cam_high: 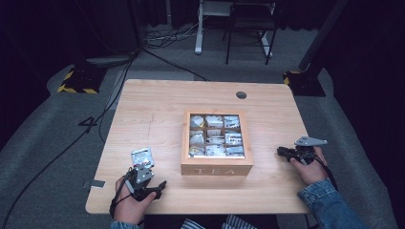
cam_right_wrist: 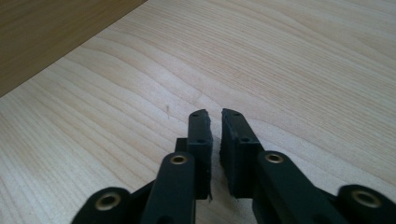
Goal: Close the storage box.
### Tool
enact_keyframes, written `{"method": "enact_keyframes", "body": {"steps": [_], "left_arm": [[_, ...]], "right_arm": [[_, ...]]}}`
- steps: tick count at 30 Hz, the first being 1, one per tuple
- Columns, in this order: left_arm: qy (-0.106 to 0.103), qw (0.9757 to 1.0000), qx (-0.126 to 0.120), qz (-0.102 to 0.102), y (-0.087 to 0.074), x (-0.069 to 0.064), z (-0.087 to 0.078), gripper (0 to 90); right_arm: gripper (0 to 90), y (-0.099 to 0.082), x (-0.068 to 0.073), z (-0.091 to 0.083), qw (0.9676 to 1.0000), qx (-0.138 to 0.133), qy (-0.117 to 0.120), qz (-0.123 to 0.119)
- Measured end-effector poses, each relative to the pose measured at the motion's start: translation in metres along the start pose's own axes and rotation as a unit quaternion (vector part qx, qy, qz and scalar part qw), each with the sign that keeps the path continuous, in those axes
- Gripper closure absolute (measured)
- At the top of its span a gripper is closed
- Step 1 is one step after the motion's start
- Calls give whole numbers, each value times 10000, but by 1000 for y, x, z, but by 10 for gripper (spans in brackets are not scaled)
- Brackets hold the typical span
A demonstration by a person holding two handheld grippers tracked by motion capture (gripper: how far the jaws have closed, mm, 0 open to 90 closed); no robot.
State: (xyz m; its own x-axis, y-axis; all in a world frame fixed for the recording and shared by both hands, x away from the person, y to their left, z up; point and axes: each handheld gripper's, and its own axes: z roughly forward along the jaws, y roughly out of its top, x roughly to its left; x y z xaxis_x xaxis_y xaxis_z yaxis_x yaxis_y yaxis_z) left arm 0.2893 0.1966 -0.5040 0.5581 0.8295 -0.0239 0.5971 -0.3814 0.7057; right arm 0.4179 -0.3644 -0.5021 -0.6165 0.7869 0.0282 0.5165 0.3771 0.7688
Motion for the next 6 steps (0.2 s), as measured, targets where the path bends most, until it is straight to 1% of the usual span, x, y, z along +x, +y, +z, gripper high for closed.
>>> {"method": "enact_keyframes", "body": {"steps": [2, 3, 5, 6], "left_arm": [[8, 10000, -3, -4, 0, 0, 0, 277], [9, 10000, -5, -8, 0, 0, 0, 276], [14, 10000, -6, -10, 0, 0, 0, 276], [14, 10000, -9, -12, 0, 0, 0, 276]], "right_arm": [[687, 1, 2, 1, 9999, 0, -2, -122], [667, 1, 4, 2, 9998, 6, -25, -182], [641, 1, 5, 2, 9998, 14, -62, -198], [633, 1, 5, 2, 9998, 9, -62, -168]]}}
